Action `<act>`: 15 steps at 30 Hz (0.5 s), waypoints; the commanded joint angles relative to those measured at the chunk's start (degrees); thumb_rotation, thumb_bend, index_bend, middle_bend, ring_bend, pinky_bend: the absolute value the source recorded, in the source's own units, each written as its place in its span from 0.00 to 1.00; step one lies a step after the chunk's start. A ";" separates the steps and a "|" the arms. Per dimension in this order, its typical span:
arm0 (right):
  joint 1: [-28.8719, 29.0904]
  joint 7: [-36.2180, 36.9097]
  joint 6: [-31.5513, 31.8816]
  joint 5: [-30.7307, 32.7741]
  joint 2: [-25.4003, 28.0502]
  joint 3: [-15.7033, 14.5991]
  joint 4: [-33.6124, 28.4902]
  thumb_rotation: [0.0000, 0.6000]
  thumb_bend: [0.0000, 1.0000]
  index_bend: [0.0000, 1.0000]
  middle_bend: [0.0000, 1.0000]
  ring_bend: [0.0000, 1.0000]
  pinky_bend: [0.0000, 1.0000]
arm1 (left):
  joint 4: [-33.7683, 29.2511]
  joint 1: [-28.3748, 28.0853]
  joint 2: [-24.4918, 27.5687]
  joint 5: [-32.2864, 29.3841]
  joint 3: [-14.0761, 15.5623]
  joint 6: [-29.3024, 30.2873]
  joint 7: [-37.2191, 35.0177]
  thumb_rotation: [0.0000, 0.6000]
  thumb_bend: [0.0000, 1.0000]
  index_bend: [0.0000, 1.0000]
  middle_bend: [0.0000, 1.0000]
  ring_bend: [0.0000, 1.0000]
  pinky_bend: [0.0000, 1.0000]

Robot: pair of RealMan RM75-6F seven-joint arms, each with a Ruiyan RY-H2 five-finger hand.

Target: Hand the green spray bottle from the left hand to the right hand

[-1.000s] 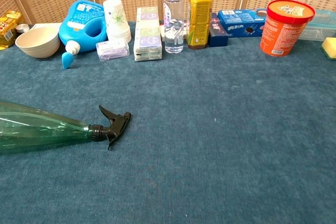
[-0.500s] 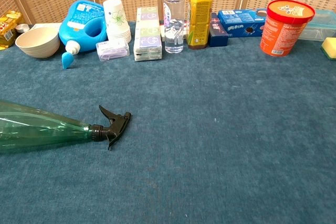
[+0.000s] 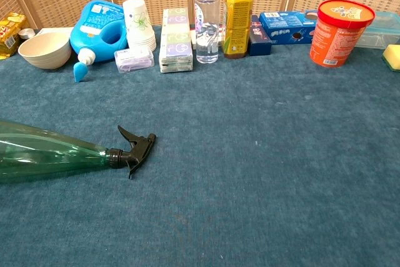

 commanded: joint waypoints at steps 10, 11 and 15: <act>-0.14 2.58 0.13 0.29 0.63 0.19 0.53 1.00 0.00 0.00 0.00 0.00 0.00 | -4.01 -5.74 -5.70 -12.96 -3.02 -5.00 12.44 1.00 0.00 0.00 0.00 0.00 0.00; -0.13 2.69 0.10 0.30 0.65 0.19 0.53 1.00 0.00 0.00 0.00 0.00 0.00 | -3.98 -6.07 -5.98 -13.90 -3.17 -5.17 13.08 1.00 0.00 0.00 0.00 0.00 0.00; -0.15 3.10 0.03 0.13 0.75 0.09 0.55 1.00 0.00 0.00 0.00 0.00 0.00 | -3.31 -7.69 -7.61 -17.18 -3.63 -5.97 15.24 1.00 0.00 0.00 0.00 0.00 0.00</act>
